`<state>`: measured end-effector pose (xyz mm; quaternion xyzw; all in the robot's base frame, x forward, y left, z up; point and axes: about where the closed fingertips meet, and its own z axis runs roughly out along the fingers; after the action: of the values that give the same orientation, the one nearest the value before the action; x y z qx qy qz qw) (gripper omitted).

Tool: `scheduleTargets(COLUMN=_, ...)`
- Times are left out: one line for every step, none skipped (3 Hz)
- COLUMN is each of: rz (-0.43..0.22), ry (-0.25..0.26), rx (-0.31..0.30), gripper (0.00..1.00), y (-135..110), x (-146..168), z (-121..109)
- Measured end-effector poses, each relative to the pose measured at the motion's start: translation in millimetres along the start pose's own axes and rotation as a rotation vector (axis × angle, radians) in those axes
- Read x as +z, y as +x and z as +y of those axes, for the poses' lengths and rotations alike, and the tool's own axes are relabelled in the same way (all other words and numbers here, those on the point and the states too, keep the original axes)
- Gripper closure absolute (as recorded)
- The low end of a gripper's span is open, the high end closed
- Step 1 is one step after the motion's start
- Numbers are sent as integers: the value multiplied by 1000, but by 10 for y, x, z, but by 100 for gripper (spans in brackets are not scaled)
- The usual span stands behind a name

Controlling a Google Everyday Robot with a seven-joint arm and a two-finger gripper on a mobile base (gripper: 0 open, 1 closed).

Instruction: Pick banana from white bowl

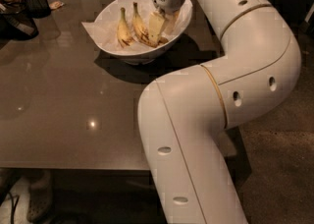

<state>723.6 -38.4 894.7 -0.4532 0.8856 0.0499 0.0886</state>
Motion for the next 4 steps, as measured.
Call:
scheduleTargets(rz=3, ry=-7, rx=-10, gripper=49, y=-41, x=54, z=7)
scheduleTargets(rz=7, ry=-14, rx=-27, gripper=49, y=-105, x=120, z=33)
scheduleTargets(rz=13, ry=-19, rx=-42, gripper=50, y=-165, x=176, z=60)
scheduleTargets(rz=22, ry=-32, rx=-58, gripper=47, y=-223, x=271, z=94)
